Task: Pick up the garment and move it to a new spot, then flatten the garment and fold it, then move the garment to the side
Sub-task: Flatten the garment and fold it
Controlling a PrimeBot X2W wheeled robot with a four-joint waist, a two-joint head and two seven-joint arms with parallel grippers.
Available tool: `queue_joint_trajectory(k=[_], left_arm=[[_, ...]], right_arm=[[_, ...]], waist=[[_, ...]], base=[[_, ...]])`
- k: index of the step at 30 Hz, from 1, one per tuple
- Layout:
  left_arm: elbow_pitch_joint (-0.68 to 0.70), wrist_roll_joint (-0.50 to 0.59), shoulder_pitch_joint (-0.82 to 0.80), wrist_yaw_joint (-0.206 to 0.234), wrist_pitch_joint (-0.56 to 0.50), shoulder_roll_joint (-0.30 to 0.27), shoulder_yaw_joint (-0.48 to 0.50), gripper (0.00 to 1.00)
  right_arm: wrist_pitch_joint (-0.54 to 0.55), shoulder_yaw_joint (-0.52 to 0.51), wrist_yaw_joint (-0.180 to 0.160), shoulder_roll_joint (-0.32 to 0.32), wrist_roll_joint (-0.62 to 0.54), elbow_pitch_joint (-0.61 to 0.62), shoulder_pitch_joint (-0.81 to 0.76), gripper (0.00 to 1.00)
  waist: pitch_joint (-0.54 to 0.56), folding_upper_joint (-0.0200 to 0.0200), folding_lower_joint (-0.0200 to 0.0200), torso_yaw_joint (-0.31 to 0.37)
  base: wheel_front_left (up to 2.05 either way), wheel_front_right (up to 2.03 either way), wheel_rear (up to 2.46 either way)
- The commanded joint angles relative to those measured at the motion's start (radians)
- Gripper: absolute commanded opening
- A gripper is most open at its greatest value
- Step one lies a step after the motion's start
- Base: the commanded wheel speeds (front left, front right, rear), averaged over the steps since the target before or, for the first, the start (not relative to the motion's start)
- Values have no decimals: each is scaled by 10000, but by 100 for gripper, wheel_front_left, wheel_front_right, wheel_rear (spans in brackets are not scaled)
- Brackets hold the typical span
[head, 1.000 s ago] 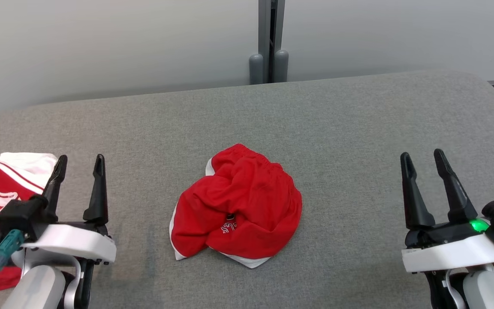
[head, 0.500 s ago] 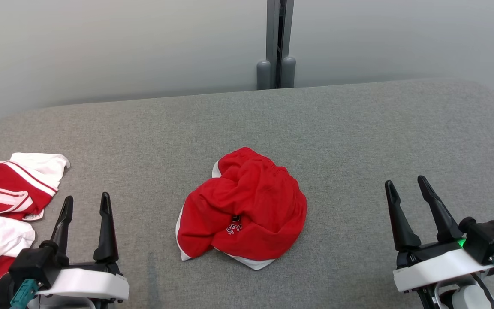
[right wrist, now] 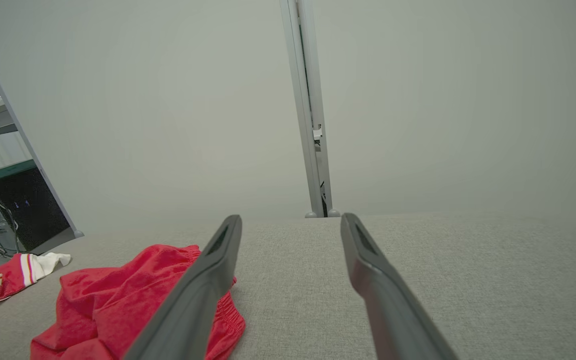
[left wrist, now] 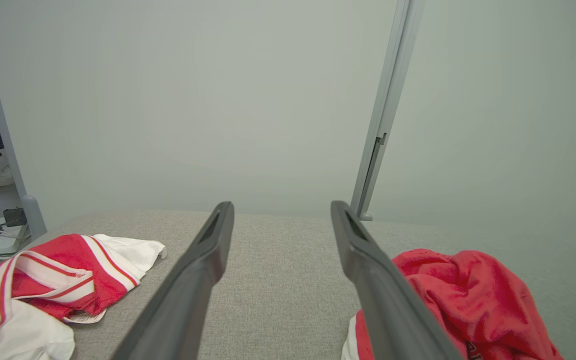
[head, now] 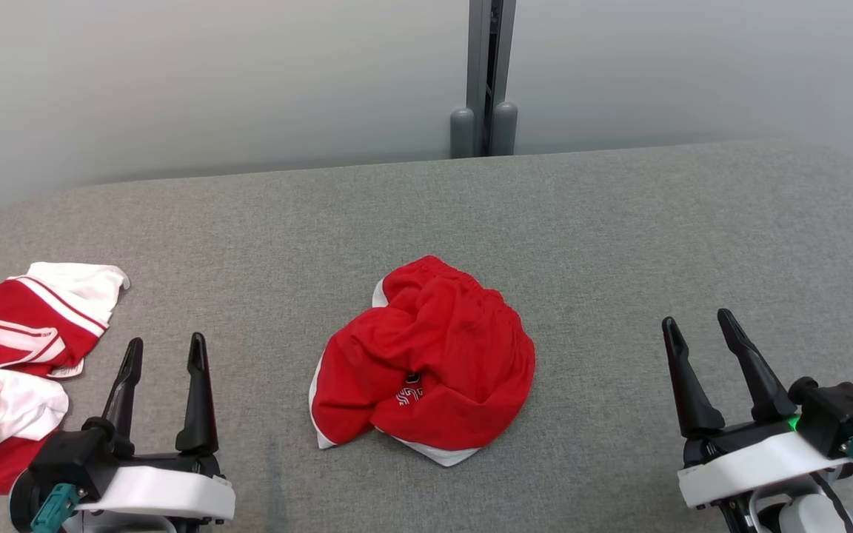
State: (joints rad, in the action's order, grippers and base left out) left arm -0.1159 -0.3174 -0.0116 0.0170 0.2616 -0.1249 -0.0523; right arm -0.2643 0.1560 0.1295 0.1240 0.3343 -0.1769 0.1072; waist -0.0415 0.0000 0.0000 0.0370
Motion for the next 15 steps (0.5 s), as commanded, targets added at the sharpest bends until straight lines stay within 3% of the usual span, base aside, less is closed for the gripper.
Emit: queue_joint_trajectory(k=[1, 8, 15], left_arm=[[-35, 79, -51, -89, 50, 11, 64, 100], [-77, 307, -97, -368, 50, 277, 220, 100], [-275, 374, -251, -672, 50, 480, 51, 100]], right_arm=[[-2, 14, 22, 59, 63, -34, -2, 100], [-2, 349, 22, 228, 131, -428, 169, 100], [103, 1638, 21, 956, 815, -2433, 1182, 100]], waist=[[2, 0, 0, -14], [12, 0, 0, -198], [-20, 0, 0, -871]], base=[[0, 0, 0], [0, 0, 0], [0, 0, 0]])
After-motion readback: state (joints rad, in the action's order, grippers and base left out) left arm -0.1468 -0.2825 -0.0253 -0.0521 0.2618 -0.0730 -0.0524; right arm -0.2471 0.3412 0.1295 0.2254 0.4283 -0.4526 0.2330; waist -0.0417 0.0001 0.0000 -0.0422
